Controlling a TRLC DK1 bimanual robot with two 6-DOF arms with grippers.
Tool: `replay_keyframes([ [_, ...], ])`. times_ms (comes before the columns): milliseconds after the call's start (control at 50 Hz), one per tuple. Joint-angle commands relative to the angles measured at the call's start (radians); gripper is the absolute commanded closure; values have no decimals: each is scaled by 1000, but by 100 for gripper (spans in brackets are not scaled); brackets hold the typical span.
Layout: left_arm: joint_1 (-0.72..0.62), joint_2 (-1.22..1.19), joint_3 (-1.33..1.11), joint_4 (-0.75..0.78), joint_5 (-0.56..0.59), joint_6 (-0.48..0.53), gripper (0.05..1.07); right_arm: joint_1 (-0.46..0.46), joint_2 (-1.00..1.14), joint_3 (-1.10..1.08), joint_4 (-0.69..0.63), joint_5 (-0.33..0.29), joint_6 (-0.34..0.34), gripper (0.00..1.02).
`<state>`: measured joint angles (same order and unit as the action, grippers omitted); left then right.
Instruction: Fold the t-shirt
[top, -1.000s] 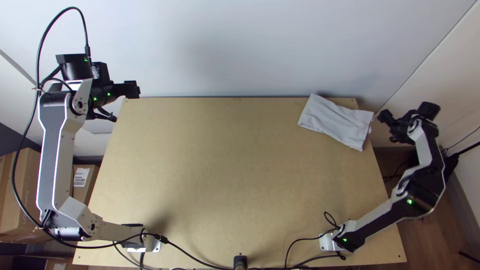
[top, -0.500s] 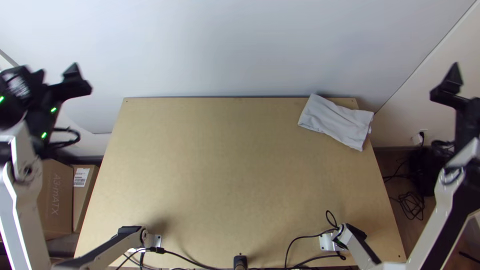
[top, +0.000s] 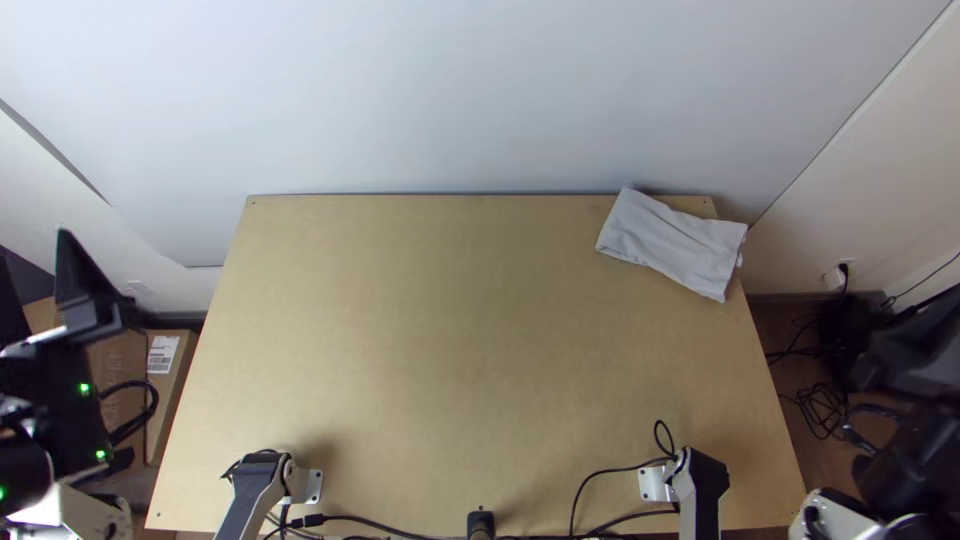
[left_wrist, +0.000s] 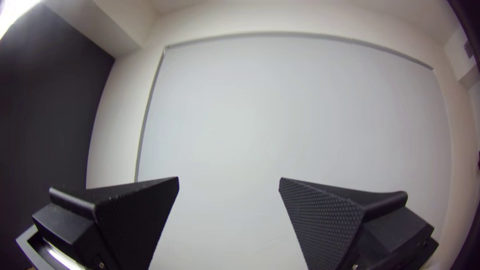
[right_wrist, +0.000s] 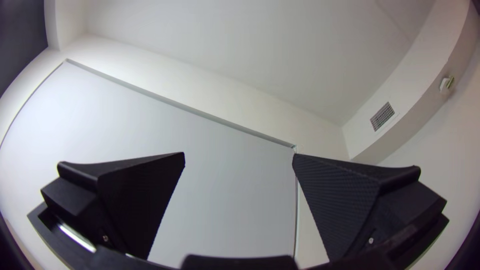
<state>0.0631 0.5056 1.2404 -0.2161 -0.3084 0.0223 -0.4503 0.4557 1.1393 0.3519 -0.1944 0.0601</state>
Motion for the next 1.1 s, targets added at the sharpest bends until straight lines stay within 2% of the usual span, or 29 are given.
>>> replay_keyframes([
  [0, 7, -130, -167, 113, -8, 67, 11, 16, -88, -170, 58, 4, 27, 3],
  [60, 7, -203, -272, 158, -8, 91, 10, 15, -130, -239, 58, 10, 50, 3],
  [100, 9, -257, -346, 202, -8, 94, 10, 13, -158, -291, 62, 58, 67, 3],
  [140, 7, -314, -424, 233, -8, 122, 10, 9, -178, -331, 62, 78, 69, 3],
  [260, 7, -469, -611, 287, -8, 131, 10, 9, -259, -464, 64, 89, 132, 3],
  [320, 6, -513, -693, 325, -9, 134, 10, 13, -308, -535, 64, 89, 141, 3],
  [400, 12, -512, -716, 279, -52, 105, 10, 13, -364, -621, 91, 87, 198, 3],
  [580, 9, -512, -865, 279, -55, 96, 10, 70, -457, -836, 159, 64, 202, 3],
  [660, 0, -512, -947, 285, -52, 90, 10, 107, -465, -917, 162, 64, 144, 3],
  [740, -14, -512, -1021, 285, -35, 44, 10, 94, -465, -951, 162, 79, 138, 3],
  [920, -22, -512, -1194, 481, 45, 42, 10, 101, -465, -1092, 162, 81, 141, 3],
  [1000, -29, -512, -1225, 488, 75, -1, 10, 99, -463, -1138, 116, 95, 159, 3],
  [1080, -46, -512, -1240, 486, 89, -48, 10, 99, -463, -1138, 6, 115, 239, 3],
])
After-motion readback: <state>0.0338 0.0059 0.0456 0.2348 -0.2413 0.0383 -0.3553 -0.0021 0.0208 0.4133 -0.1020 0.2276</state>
